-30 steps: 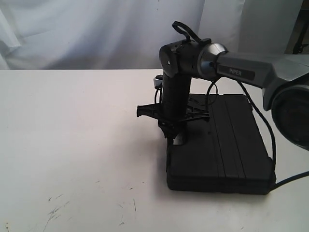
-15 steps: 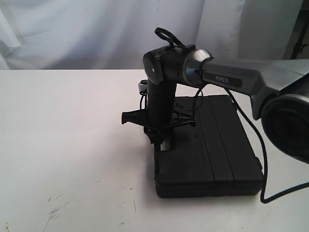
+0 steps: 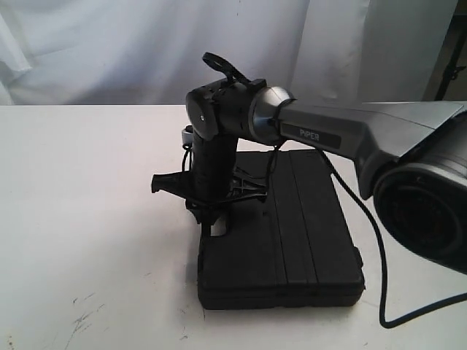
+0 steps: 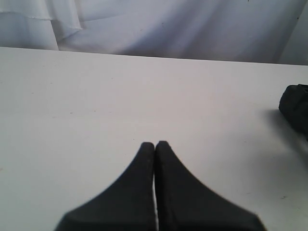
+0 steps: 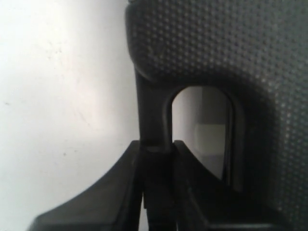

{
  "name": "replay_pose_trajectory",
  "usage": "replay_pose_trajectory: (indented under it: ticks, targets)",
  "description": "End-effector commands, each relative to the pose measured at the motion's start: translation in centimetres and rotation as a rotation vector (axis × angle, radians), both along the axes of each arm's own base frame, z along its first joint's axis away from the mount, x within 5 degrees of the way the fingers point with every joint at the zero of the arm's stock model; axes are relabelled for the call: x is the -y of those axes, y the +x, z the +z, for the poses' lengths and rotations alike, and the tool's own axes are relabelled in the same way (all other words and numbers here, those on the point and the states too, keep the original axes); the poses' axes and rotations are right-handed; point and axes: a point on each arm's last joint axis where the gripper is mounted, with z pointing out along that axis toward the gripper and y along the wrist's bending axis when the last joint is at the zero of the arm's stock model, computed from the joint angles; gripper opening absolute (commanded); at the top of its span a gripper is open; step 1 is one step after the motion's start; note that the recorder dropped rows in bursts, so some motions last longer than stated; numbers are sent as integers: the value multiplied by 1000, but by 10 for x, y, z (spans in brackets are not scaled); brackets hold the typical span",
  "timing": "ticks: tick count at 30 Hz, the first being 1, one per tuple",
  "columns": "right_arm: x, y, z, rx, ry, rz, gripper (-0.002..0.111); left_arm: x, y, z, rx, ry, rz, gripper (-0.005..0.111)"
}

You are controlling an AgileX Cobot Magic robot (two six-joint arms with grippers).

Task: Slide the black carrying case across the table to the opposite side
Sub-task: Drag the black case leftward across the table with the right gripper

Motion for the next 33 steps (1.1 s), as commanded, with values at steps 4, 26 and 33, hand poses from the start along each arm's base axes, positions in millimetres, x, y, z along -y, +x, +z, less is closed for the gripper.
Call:
replay_pose_trajectory:
  ticks: [4, 26, 33]
  targets:
    - [-23, -2, 25, 64, 126, -25, 0, 0, 0, 0, 14, -3, 2, 0]
    - [-55, 1, 19, 93, 240, -25, 0, 0, 0, 0, 14, -3, 2, 0]
    - [-60, 3, 24, 120, 305, -38, 0, 0, 0, 0, 14, -3, 2, 0]
